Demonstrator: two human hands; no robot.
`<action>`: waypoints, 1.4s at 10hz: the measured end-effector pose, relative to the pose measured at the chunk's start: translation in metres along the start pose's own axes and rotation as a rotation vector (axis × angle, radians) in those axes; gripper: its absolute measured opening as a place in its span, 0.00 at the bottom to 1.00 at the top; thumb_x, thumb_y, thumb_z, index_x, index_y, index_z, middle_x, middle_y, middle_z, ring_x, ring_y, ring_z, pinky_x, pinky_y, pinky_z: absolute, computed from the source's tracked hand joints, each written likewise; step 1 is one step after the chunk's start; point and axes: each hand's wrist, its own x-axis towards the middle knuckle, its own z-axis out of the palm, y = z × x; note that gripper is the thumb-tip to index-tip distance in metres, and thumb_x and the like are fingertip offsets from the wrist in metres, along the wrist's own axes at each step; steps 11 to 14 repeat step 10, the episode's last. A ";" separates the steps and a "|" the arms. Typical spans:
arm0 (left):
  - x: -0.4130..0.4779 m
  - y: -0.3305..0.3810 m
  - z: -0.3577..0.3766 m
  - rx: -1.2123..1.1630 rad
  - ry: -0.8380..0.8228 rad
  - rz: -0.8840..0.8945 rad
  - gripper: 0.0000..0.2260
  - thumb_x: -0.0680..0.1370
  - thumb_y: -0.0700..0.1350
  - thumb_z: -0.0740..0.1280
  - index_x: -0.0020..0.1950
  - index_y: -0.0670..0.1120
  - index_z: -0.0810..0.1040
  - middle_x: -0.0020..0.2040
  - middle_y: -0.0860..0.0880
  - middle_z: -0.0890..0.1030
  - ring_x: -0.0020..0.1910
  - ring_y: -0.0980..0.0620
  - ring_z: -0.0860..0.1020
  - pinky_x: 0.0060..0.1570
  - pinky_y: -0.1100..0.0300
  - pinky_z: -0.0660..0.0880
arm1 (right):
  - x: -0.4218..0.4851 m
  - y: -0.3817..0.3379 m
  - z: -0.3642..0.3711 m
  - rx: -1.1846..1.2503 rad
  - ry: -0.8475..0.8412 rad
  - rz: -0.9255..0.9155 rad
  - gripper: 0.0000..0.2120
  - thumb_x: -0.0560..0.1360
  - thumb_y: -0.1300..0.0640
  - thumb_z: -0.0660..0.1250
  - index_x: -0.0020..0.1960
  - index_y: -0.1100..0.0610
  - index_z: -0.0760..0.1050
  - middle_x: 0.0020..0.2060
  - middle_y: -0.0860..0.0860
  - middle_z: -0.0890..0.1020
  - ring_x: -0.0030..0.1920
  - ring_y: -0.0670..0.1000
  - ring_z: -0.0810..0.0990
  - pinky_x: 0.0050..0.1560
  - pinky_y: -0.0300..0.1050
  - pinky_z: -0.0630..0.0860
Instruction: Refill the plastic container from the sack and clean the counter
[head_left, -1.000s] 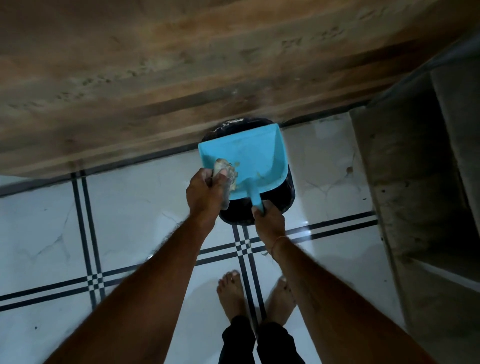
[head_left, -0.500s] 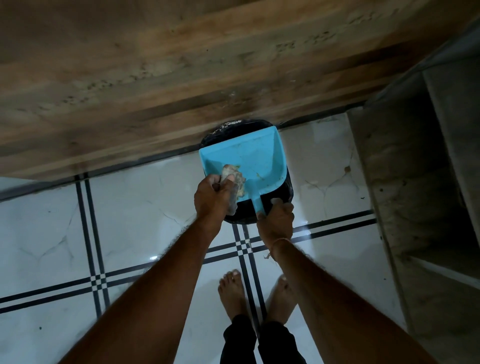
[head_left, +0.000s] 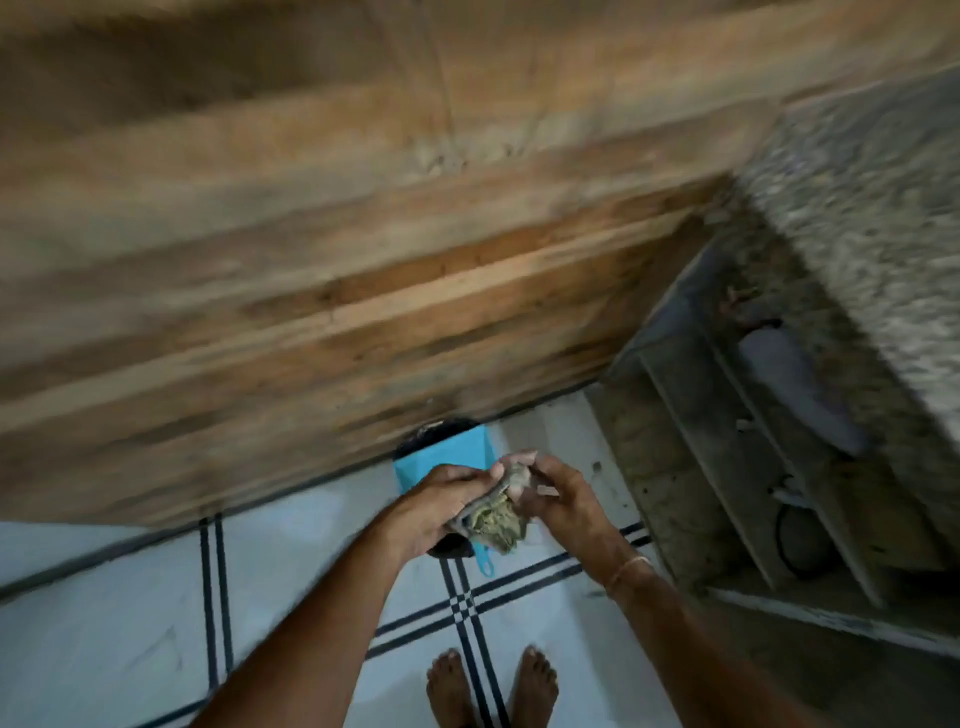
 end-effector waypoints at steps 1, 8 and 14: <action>-0.054 0.057 0.035 0.008 -0.074 -0.003 0.21 0.75 0.61 0.69 0.51 0.44 0.85 0.47 0.42 0.87 0.46 0.47 0.86 0.49 0.54 0.81 | -0.044 -0.072 -0.029 0.092 0.084 0.008 0.09 0.78 0.62 0.71 0.54 0.67 0.77 0.44 0.59 0.84 0.44 0.53 0.83 0.45 0.44 0.82; -0.061 0.241 0.357 0.285 0.022 0.454 0.09 0.80 0.47 0.72 0.51 0.41 0.82 0.39 0.50 0.86 0.39 0.55 0.85 0.33 0.64 0.75 | -0.140 -0.210 -0.293 0.521 0.634 -0.040 0.15 0.77 0.50 0.72 0.47 0.63 0.79 0.37 0.60 0.79 0.37 0.58 0.80 0.41 0.55 0.78; -0.017 0.236 0.420 0.402 0.021 0.461 0.25 0.74 0.47 0.77 0.63 0.49 0.66 0.64 0.48 0.70 0.58 0.52 0.73 0.54 0.53 0.73 | -0.137 -0.182 -0.349 0.412 0.899 -0.053 0.14 0.74 0.49 0.73 0.52 0.48 0.69 0.50 0.65 0.83 0.49 0.68 0.84 0.45 0.64 0.84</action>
